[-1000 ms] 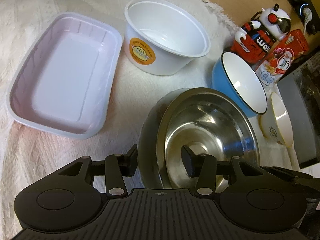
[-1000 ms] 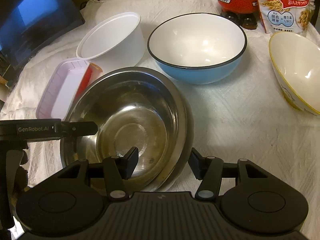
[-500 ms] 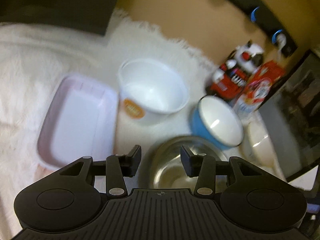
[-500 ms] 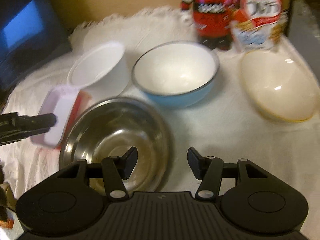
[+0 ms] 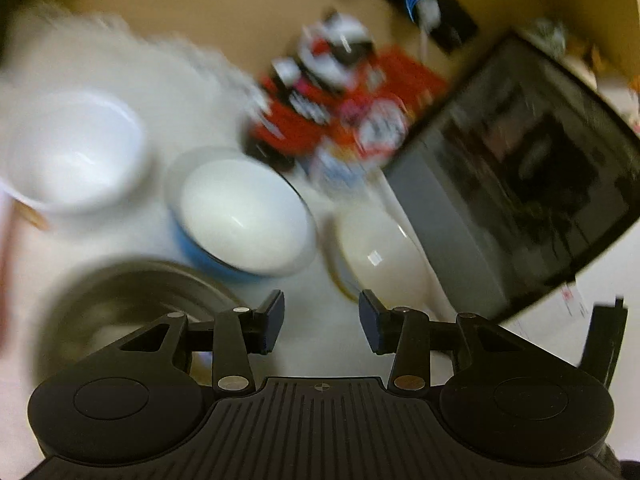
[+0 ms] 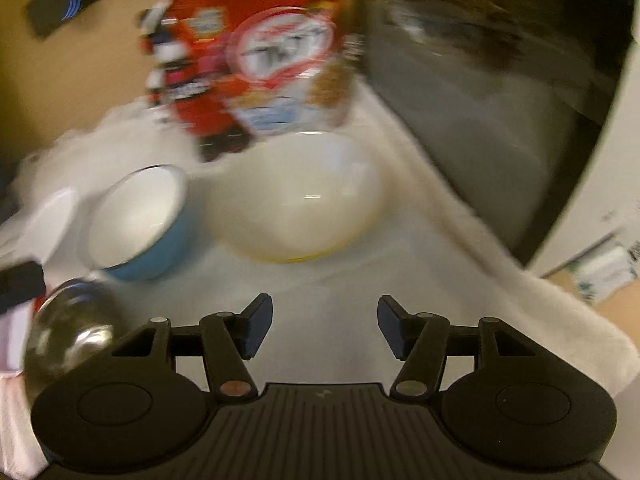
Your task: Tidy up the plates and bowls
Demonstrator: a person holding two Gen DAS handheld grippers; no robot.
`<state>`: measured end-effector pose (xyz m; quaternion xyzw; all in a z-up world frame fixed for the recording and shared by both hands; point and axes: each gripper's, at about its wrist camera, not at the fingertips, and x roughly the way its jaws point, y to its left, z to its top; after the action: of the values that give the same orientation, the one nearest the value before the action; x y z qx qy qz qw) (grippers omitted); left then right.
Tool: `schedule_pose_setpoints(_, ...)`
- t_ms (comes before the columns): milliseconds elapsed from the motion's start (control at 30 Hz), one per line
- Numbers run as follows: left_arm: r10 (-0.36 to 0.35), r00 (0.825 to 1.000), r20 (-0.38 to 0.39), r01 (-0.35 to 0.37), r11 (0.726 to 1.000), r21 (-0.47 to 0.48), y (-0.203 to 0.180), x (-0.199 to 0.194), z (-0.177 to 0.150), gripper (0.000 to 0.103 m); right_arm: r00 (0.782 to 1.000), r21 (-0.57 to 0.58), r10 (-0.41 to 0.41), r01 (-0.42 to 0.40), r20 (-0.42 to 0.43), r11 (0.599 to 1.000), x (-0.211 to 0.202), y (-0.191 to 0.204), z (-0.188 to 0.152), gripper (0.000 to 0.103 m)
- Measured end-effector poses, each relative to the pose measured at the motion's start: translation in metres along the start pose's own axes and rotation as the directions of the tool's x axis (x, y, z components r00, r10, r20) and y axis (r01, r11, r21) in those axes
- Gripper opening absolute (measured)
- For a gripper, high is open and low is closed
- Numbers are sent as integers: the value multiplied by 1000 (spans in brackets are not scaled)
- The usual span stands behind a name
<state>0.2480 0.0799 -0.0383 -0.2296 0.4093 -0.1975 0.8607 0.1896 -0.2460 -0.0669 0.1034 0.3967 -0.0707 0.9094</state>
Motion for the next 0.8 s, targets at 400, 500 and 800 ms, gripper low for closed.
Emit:
schedule_pose_setpoints(400, 95, 993, -64, -101, 990, -97, -43, 104, 3, 45, 990, -237, 109, -85, 89, 968, 43, 5, 101, 59)
schedule_pose_setpoints(500, 147, 986, -75, -156, 980, -122, -43, 121, 3, 45, 991, -284, 106, -78, 85, 956, 68, 15, 121, 59)
schedule_pose_setpoints(800, 169, 982, -86, -182, 970, -161, -42, 152, 3, 45, 998, -269, 68, -66, -4, 961, 128, 11, 134, 59)
